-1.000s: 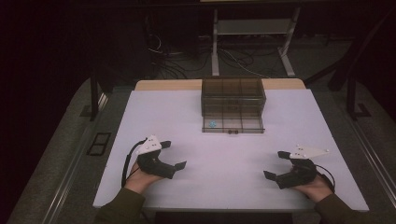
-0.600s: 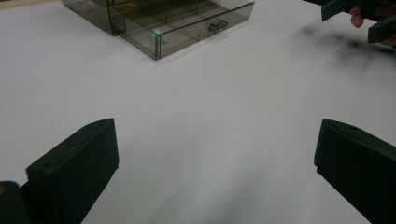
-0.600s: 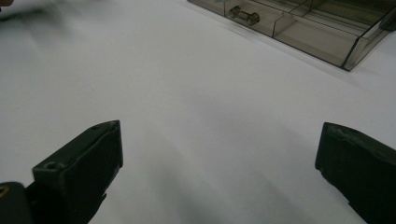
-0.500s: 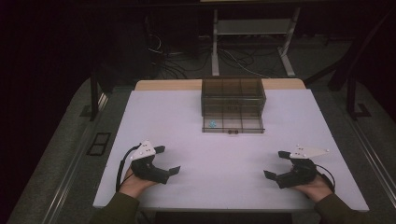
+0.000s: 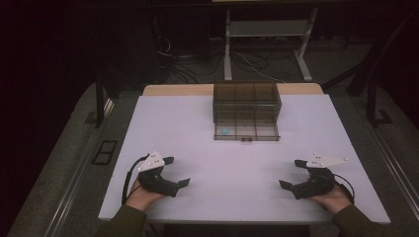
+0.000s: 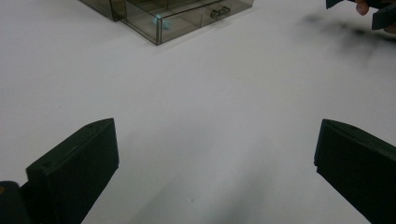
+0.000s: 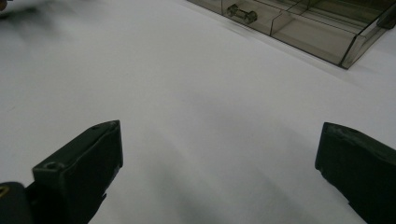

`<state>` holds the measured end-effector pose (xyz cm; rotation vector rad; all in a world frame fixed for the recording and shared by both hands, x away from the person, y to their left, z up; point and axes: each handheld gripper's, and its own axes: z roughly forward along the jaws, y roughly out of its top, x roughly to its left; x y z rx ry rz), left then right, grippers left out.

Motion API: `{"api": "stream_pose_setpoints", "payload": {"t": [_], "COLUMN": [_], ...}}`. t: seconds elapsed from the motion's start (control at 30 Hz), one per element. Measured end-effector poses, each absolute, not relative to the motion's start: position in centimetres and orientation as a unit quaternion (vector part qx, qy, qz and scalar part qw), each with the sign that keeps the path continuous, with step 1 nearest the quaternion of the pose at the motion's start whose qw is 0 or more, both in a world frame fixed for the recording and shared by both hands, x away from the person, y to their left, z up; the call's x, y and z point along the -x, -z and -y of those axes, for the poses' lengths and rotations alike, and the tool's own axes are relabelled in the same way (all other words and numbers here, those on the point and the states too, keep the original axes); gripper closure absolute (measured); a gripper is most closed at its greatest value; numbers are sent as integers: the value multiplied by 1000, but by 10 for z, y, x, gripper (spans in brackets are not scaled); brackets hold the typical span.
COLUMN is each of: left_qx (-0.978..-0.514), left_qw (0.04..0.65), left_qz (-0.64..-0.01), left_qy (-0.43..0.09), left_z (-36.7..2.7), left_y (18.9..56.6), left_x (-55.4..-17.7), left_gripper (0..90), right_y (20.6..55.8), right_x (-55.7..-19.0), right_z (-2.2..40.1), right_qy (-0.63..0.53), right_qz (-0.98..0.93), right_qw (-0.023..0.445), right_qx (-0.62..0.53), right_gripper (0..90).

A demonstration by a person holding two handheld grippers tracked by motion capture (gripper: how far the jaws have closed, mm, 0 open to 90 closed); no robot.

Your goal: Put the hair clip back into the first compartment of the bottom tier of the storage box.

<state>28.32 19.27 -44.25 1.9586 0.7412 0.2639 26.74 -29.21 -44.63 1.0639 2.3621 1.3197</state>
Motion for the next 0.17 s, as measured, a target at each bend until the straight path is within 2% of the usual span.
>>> {"api": "stream_pose_setpoints", "payload": {"t": [0.17], "left_qx": [-808], "left_qw": [492], "left_qz": [-304], "left_qy": [-108], "left_z": [-192], "left_y": [443], "left_x": [-283], "left_gripper": [0], "right_y": [446], "right_x": [-268], "right_z": [292], "right_qy": [-450], "right_qz": [-807], "right_qw": [117], "right_qx": [-364], "right_gripper": [3]}}
